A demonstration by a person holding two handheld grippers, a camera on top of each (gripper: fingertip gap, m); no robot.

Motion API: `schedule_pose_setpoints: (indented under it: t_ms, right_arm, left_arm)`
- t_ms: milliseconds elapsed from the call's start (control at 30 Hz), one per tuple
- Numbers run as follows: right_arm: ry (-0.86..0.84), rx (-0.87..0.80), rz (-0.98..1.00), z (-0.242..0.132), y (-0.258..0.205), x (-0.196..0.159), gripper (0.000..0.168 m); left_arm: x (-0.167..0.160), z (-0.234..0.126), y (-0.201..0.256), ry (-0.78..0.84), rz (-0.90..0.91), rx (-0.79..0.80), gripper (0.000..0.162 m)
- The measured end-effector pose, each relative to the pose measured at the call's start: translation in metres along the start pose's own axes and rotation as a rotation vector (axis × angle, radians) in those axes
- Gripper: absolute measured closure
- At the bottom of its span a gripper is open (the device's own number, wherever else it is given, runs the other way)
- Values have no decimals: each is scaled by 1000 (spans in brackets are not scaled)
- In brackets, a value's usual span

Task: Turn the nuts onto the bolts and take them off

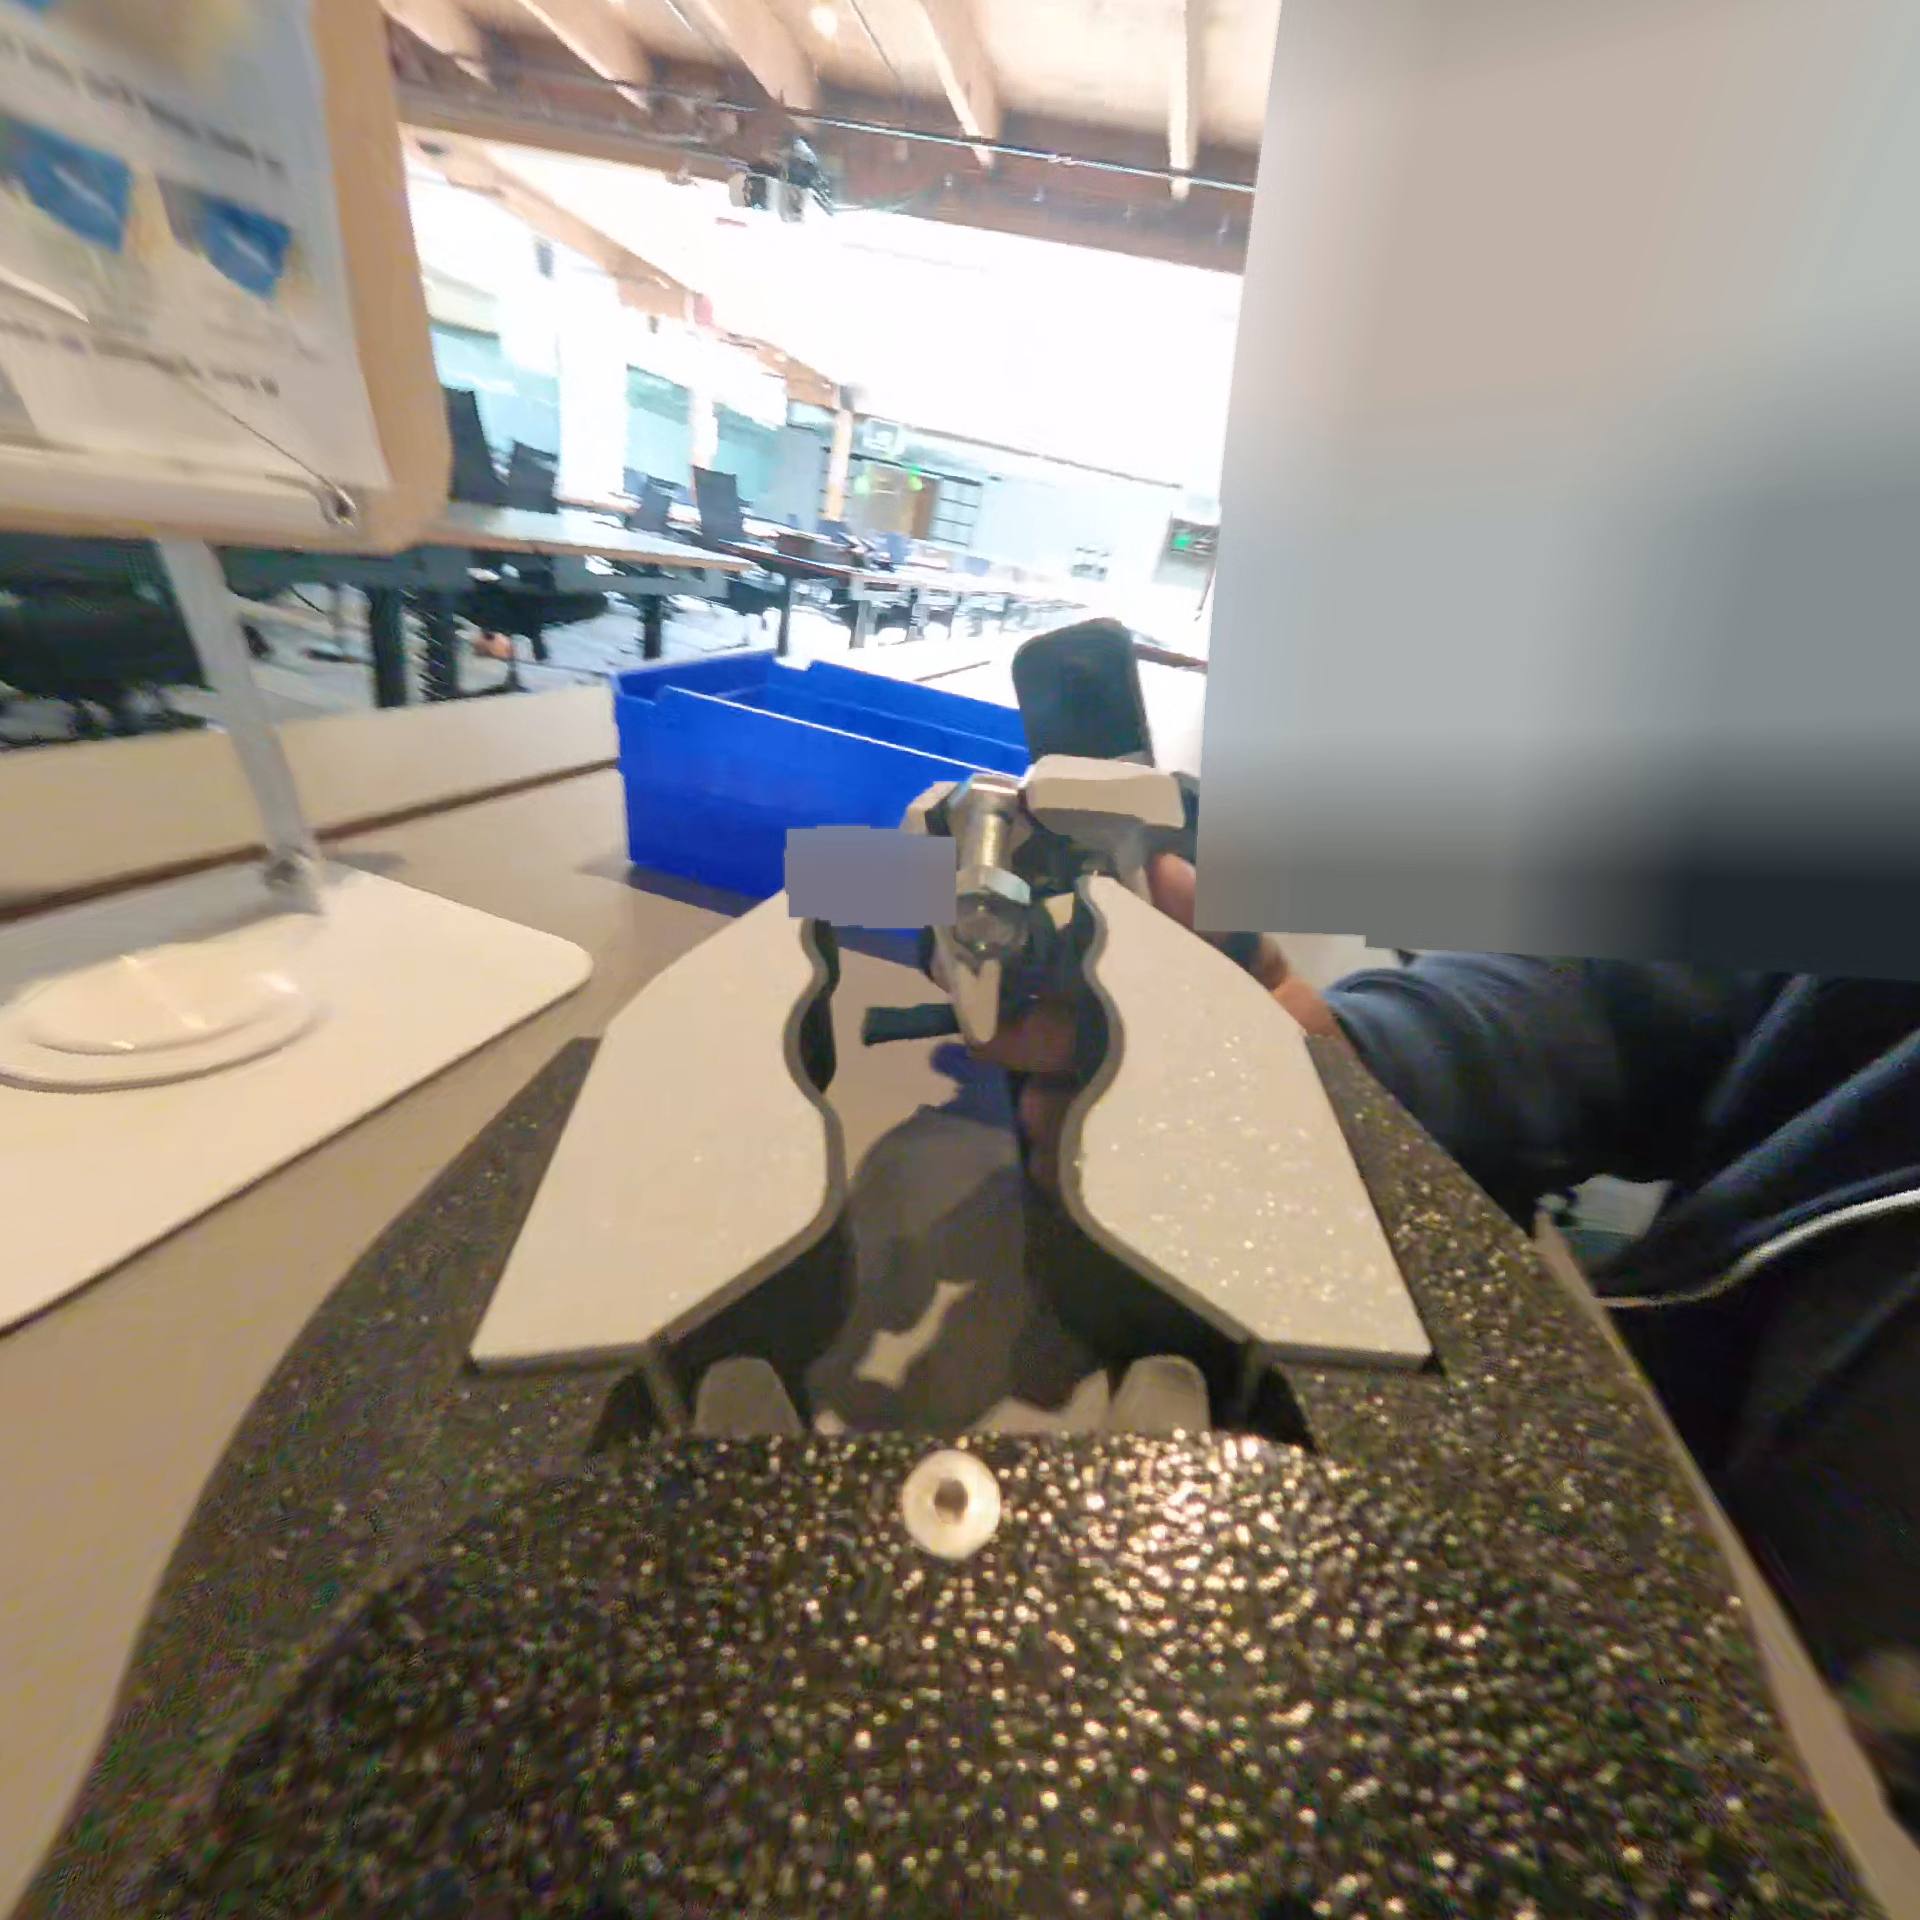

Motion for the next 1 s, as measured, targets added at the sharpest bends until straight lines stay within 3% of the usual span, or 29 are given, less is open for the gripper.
schedule_pose_setpoints:
  t_ms: [100,167,233,300,400,467,500,600,700,800,867,900,1000]
  right_arm:
    - [-5,3,2,1,0,-1,152]
    - [-11,8,-1,2,-1,-3,152]
    - [-11,7,-1,2,-2,-3,152]
    - [-12,7,4,2,-1,-4,152]
    - [-13,10,6,2,-1,-4,152]
    - [-9,13,4,2,-2,-4,152]
    - [-6,12,3,2,-2,-3,152]
    - [2,6,2,0,-1,-1,152]
    - [4,2,-1,0,-1,1,152]
    - [-1,5,0,1,-1,-1,152]
    - [-6,8,1,2,-2,-2,152]
    - [-9,6,0,2,-1,-3,152]
    - [-7,14,8,2,-2,-3,152]
  left_arm:
    - [-6,3,3,-29,-35,-42,120]
    - [-8,3,5,-34,1,-44,144]
    - [-8,3,5,-41,108,-6,145]
    - [-9,3,4,-71,357,82,145]
    - [-8,1,3,-140,910,266,144]
    - [-8,1,5,-158,1092,324,142]
    - [-8,2,6,-142,1034,300,131]
    - [-6,2,5,-77,637,179,115]
    - [0,0,-1,-29,327,118,114]
    - [-1,2,0,-15,154,51,114]
    - [-6,4,2,-40,92,27,127]
    - [-9,5,3,-64,101,15,142]
    - [-10,5,5,-79,348,87,145]
Point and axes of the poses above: each gripper's, where its closed fingertips meet, z out along the fingers, x out of its top, y = z × x across the jaws, the point moved 2 cm from there along -z, back along the fingers, and after that the axes turned 2 degrees about -z, right-handed, at the moved point
